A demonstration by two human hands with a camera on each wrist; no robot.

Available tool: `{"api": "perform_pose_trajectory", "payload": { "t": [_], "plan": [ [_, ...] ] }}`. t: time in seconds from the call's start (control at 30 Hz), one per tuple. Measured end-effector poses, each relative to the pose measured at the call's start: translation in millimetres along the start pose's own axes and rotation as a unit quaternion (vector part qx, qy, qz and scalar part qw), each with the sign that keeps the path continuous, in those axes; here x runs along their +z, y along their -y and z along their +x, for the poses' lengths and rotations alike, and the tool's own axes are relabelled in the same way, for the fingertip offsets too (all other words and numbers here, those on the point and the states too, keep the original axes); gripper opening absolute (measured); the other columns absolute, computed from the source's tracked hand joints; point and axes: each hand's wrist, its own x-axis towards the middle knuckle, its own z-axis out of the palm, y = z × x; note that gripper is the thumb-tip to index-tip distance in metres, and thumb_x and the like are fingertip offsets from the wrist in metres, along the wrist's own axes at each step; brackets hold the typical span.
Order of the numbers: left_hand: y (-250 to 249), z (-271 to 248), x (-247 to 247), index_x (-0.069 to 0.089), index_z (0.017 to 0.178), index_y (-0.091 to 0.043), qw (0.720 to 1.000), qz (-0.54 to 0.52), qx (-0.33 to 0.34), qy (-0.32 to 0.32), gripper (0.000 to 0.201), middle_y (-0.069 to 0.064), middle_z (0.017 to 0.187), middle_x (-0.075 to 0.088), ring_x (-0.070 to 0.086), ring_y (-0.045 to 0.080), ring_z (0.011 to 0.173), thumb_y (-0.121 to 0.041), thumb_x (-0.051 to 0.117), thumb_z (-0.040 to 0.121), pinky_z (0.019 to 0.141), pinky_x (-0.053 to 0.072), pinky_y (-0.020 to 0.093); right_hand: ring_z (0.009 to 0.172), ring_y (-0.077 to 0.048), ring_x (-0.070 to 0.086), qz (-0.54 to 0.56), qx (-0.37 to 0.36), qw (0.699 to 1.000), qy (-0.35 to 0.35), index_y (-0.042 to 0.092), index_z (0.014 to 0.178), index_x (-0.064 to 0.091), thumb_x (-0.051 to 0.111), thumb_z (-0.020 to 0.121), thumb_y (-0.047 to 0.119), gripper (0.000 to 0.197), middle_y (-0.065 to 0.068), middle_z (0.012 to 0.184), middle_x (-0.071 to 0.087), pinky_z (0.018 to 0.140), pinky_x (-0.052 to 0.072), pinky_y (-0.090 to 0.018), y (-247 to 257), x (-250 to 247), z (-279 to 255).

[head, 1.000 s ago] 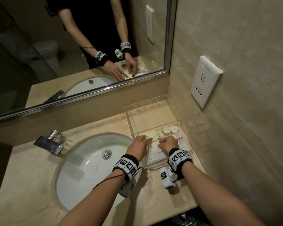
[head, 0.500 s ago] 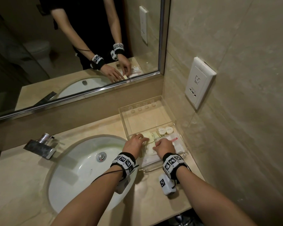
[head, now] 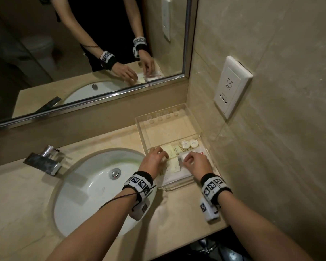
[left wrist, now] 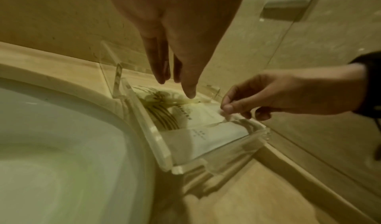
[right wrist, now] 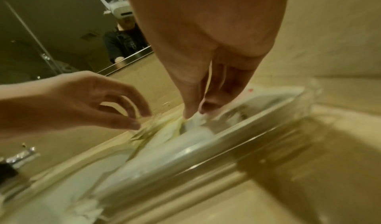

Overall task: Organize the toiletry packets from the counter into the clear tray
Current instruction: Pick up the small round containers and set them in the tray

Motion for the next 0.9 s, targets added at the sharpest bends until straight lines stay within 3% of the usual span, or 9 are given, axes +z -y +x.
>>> {"api": "perform_pose_trajectory", "payload": {
  "t": [0.1,0.2,0.3,0.4,0.57,0.67,0.77,0.83,0.9],
  "plan": [
    [-8.4,-18.2,5.7,0.066,0.1,-0.017,0.999,-0.044,0.011,0.023,0.016,0.001,0.103,0.062,0.057,0.019,0.096,-0.02,0.068,0.084,0.077,0.048,0.026,0.087,-0.006,0.063,-0.055,-0.06,0.995,0.055,0.024,0.093,0.068,0.078,0.079,0.022,0.017,0.014,0.096,0.065,0.084,0.055,-0.027,-19.6,-15.5,-2.5],
    [-12.8,-32.0,16.6,0.067,0.099,-0.015,0.997,-0.063,-0.009,0.037,0.015,0.002,0.101,0.063,0.059,0.02,0.094,-0.017,0.068,0.084,0.079,0.047,0.026,0.087,0.001,0.061,-0.062,-0.087,0.993,0.051,0.028,0.093,0.067,0.078,0.077,0.016,0.023,0.021,0.095,0.059,0.086,0.057,-0.028,-34.5,-20.5,-2.3],
    [-14.0,-39.5,25.7,0.067,0.099,-0.014,0.996,-0.071,-0.038,0.049,0.016,0.003,0.102,0.062,0.06,0.021,0.093,-0.013,0.067,0.083,0.08,0.049,0.026,0.091,-0.007,0.062,-0.095,-0.077,0.992,0.006,0.028,0.084,0.064,0.08,0.076,0.018,0.021,0.014,0.1,0.06,0.085,0.056,-0.031,-39.3,-22.5,-4.0],
    [-14.8,-41.2,30.2,0.066,0.098,-0.014,0.994,-0.08,-0.066,0.044,0.017,0.003,0.101,0.062,0.06,0.02,0.091,-0.01,0.067,0.082,0.078,0.047,0.025,0.095,-0.017,0.06,-0.151,-0.049,0.987,-0.031,0.024,0.091,0.067,0.078,0.078,0.025,0.018,0.004,0.104,0.062,0.084,0.053,-0.036,-41.0,-22.5,-4.9],
    [-13.2,-40.8,31.5,0.063,0.097,-0.015,0.992,-0.083,-0.078,0.049,0.019,0.002,0.101,0.061,0.06,0.022,0.093,-0.01,0.068,0.079,0.077,0.047,0.026,0.098,-0.019,0.06,-0.188,-0.024,0.981,-0.044,0.021,0.099,0.067,0.075,0.081,0.021,0.02,-0.002,0.109,0.063,0.086,0.052,-0.034,-37.1,-23.9,-5.6],
    [-13.1,-39.0,28.3,0.058,0.105,-0.017,0.996,-0.054,-0.064,0.018,0.024,0.001,0.109,0.054,0.054,0.02,0.097,-0.017,0.066,0.083,0.073,0.043,0.022,0.103,-0.019,0.057,-0.179,-0.067,0.979,-0.073,0.02,0.107,0.064,0.071,0.084,0.019,0.023,-0.001,0.116,0.06,0.088,0.052,-0.034,-27.9,-23.7,-2.2],
    [-18.1,-31.9,21.6,0.051,0.124,-0.018,0.999,0.001,-0.043,-0.021,0.039,0.007,0.129,0.048,0.047,0.023,0.117,-0.025,0.063,0.088,0.092,0.048,0.03,0.117,-0.02,0.053,-0.176,-0.131,0.975,-0.025,0.023,0.128,0.056,0.065,0.089,0.026,0.04,-0.002,0.137,0.052,0.099,0.048,-0.039,-15.0,-18.3,0.9],
    [-20.9,-24.9,21.0,0.037,0.142,-0.021,0.999,0.033,-0.04,0.01,0.051,0.013,0.15,0.033,0.034,0.029,0.137,-0.033,0.053,0.094,0.111,0.037,0.037,0.134,-0.026,0.042,-0.239,-0.128,0.962,0.035,0.027,0.143,0.042,0.054,0.094,0.04,0.052,-0.004,0.154,0.036,0.111,0.037,-0.044,-10.5,-11.7,-0.8],
    [-20.3,-18.4,24.5,0.016,0.152,-0.025,0.995,0.045,-0.055,0.074,0.061,0.011,0.161,0.01,0.013,0.031,0.148,-0.044,0.039,0.098,0.12,0.022,0.043,0.145,-0.032,0.024,-0.282,-0.107,0.951,0.072,0.029,0.15,0.029,0.036,0.098,0.052,0.058,-0.004,0.162,0.019,0.118,0.023,-0.047,-12.5,-4.2,-6.6]
  ]
}}
